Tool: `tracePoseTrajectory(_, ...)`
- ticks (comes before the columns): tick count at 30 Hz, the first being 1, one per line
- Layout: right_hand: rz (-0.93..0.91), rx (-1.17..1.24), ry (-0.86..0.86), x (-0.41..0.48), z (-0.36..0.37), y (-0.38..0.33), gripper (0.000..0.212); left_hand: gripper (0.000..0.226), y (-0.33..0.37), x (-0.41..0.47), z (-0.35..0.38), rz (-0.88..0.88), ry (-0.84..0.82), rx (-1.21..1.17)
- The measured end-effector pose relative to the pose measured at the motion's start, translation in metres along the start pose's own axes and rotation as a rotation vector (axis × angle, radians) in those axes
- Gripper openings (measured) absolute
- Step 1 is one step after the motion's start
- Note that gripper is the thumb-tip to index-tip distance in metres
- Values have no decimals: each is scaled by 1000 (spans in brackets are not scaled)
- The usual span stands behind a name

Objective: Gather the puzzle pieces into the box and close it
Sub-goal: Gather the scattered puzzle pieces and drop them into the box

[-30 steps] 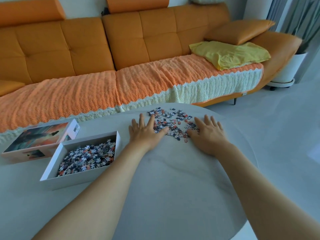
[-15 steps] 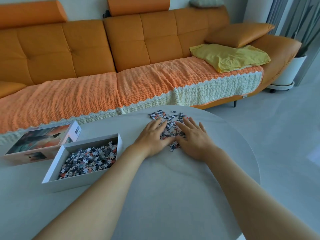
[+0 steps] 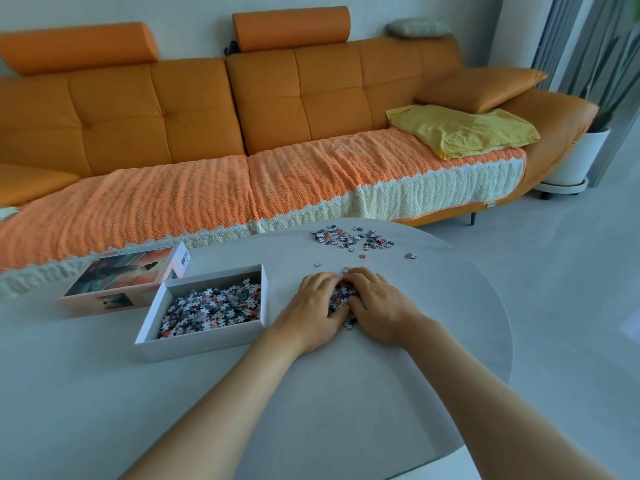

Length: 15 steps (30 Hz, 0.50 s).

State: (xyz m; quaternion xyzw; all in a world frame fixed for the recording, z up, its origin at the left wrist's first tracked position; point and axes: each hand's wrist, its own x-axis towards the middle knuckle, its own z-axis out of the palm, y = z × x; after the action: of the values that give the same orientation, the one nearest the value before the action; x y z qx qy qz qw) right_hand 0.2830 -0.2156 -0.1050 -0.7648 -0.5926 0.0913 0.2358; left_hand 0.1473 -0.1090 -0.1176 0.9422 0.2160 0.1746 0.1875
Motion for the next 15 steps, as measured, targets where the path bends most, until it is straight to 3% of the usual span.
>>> tracePoseTrajectory(15, -27, 45, -64, -72, 39, -98, 38, 40, 5, -138, -38, 29, 71, -60)
